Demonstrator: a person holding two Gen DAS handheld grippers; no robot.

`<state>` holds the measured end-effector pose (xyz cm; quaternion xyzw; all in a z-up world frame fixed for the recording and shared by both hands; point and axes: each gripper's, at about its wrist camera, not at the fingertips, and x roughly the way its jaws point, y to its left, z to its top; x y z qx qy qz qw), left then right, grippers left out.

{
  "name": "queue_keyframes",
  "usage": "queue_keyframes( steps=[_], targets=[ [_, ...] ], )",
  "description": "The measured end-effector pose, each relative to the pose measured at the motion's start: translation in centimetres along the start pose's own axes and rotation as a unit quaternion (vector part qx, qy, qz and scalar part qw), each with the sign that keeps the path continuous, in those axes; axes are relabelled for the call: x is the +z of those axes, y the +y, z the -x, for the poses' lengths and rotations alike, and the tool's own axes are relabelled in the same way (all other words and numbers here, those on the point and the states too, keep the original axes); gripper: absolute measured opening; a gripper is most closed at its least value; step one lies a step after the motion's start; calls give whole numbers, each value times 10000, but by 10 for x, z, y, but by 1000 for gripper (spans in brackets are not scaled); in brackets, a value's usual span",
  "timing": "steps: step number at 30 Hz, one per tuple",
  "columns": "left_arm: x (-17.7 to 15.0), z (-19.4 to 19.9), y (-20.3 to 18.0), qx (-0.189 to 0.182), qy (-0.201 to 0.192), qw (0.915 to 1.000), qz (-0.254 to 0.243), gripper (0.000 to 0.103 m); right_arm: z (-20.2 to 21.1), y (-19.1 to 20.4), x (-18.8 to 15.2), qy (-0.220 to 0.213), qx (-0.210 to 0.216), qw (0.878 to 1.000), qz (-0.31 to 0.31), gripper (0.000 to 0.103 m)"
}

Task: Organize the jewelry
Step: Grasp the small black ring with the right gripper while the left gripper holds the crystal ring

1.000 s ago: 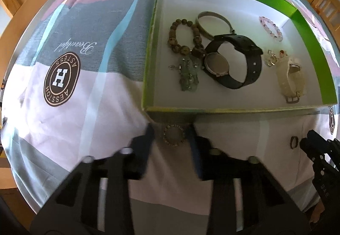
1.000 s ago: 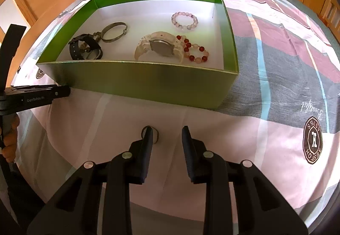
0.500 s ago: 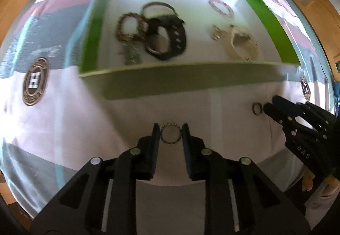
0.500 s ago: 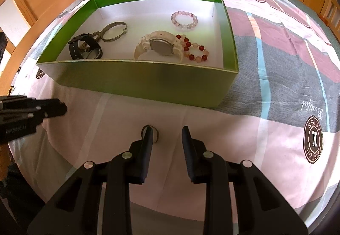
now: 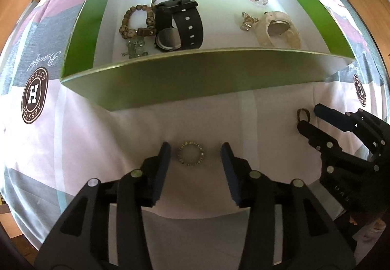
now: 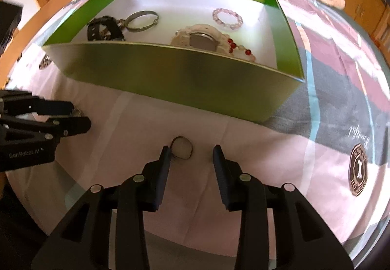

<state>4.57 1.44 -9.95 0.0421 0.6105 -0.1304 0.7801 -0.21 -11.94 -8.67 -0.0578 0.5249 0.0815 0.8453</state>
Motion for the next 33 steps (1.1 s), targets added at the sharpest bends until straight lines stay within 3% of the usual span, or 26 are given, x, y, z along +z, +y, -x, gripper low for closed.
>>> queue_keyframes(
  steps=[8,14,18,26,30,33],
  targets=[
    [1,-3,0,84,-51,9999,-29,47,6,4,-1,-165,223,9996,105,37],
    [-2,-5,-13,341,-137,9992,-185,50,-1,16,-2,-241,26,9994,254,36],
    [-2,-6,-15,360,-148,9991,-180,50,-1,19,0,-301,142,9992,219,24],
    [-3,-3,-17,394,-223,9989,-132,35,-2,24,2,-359,120,9988,296,20],
    [-1,3,-13,469,-278,9985,-90,22,-1,23,1,-340,134,9990,267,20],
    [-1,6,-11,477,-298,9984,-69,21,-1,22,1,-326,134,9990,267,20]
  ],
)
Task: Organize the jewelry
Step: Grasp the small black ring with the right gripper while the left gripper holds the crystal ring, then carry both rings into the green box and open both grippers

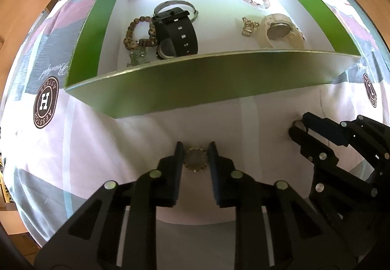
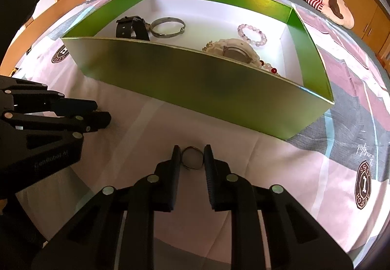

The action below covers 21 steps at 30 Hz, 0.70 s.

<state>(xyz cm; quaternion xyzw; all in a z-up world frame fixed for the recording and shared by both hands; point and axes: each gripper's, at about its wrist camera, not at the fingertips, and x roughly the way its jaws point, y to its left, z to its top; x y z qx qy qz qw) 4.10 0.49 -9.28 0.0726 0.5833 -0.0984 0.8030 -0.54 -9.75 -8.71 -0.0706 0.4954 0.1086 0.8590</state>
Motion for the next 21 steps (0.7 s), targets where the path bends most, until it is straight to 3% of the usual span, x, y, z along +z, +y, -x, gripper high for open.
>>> queue_keyframes(
  steps=[21],
  targets=[
    [-3,12,-4,323,-277,9991,4,21,2,-3,1,-72,9,9999,-90,20]
  ],
)
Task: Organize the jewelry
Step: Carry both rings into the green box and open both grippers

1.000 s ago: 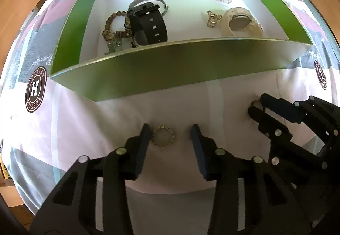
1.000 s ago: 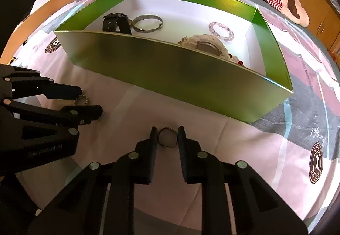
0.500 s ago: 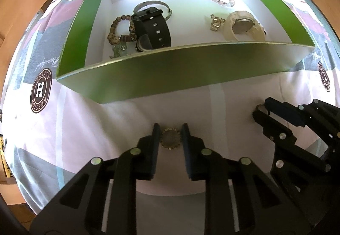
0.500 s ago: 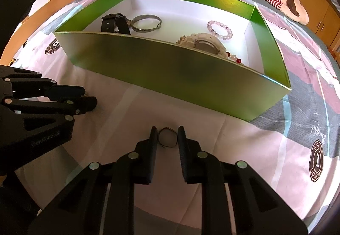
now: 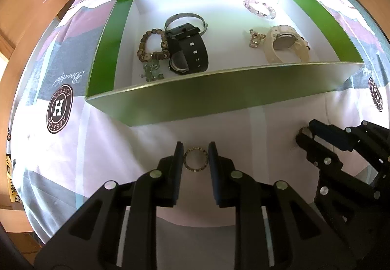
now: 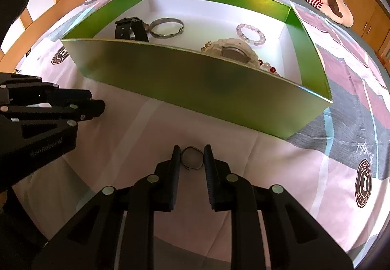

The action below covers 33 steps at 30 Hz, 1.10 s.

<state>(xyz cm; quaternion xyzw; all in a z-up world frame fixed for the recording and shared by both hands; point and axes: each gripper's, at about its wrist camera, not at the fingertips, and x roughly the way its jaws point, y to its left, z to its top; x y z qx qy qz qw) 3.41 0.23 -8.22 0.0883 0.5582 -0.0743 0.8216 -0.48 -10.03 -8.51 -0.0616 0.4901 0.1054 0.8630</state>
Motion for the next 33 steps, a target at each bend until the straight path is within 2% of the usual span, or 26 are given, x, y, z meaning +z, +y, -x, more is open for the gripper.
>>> queue_keyframes(
  steps=[8,20,26,30,33],
  targets=[
    [3,7,0,-27,-111,9999,-18,21,13,-12,4,-226,-3,9994,-251,20],
    [8,33,3,-124,-650,9978,-60,21,26,-18,8,-374,54,9987,-348,20],
    [13,34,8,-114,-679,9976,28,21,24,-17,7,-354,64,9989,-315,20],
    [16,44,8,-176,-882,9959,22,21,39,-18,12,-576,185,9975,-367,20],
    [25,59,13,-343,-1138,9929,106,21,67,-19,23,-1054,364,9931,-362,20]
  ],
)
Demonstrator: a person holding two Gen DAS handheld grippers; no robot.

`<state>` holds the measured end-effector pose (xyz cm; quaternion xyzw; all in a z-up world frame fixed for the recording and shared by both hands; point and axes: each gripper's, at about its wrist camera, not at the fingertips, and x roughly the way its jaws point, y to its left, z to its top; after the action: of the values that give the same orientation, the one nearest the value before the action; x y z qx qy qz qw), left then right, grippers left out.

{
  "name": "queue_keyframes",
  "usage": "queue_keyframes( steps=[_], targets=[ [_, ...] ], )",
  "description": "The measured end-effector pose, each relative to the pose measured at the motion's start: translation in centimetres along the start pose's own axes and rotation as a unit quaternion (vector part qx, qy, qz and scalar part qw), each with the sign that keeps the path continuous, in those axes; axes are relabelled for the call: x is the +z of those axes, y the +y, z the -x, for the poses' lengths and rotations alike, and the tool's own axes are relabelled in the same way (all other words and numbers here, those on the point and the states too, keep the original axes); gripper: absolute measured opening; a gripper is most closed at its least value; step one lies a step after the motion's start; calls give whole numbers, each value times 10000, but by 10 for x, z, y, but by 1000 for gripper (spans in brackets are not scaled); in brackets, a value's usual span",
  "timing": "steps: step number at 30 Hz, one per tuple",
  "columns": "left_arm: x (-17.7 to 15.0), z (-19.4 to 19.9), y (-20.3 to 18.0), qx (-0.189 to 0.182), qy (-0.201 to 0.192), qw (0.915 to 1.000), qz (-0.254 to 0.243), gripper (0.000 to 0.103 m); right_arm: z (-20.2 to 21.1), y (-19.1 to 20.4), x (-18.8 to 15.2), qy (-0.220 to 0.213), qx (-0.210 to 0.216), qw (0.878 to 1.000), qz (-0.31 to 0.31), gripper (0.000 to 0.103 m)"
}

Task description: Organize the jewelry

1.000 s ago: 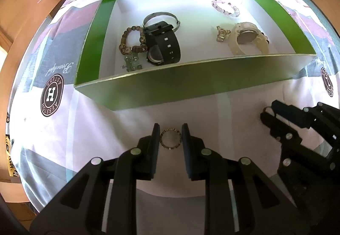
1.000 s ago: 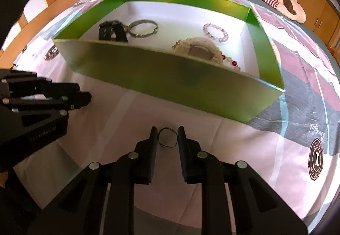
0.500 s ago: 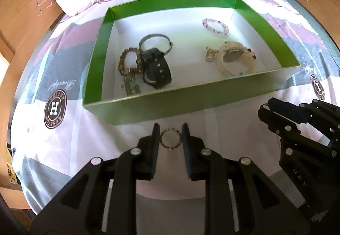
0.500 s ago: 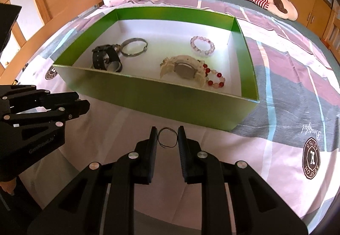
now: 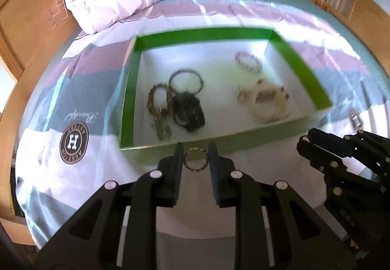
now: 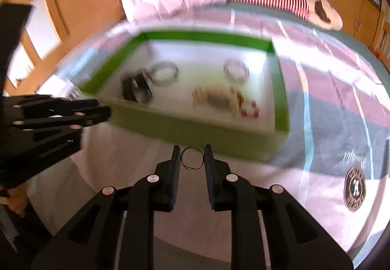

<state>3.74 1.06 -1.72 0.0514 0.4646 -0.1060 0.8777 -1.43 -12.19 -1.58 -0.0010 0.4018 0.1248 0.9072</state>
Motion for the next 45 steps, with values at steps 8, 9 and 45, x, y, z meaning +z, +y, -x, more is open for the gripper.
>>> queue_keyframes(
  steps=[8,9,45],
  targets=[
    [49,13,21,19,-576,9980,250,21,6,-17,64,-572,36,9981,-240,20],
    [53,9,24,122,-593,9977,295,21,-1,-20,67,-529,-7,9983,-260,20],
    [48,-7,13,671,-407,9969,-26,101,-10,-30,44,-931,-937,9903,-434,102]
  ],
)
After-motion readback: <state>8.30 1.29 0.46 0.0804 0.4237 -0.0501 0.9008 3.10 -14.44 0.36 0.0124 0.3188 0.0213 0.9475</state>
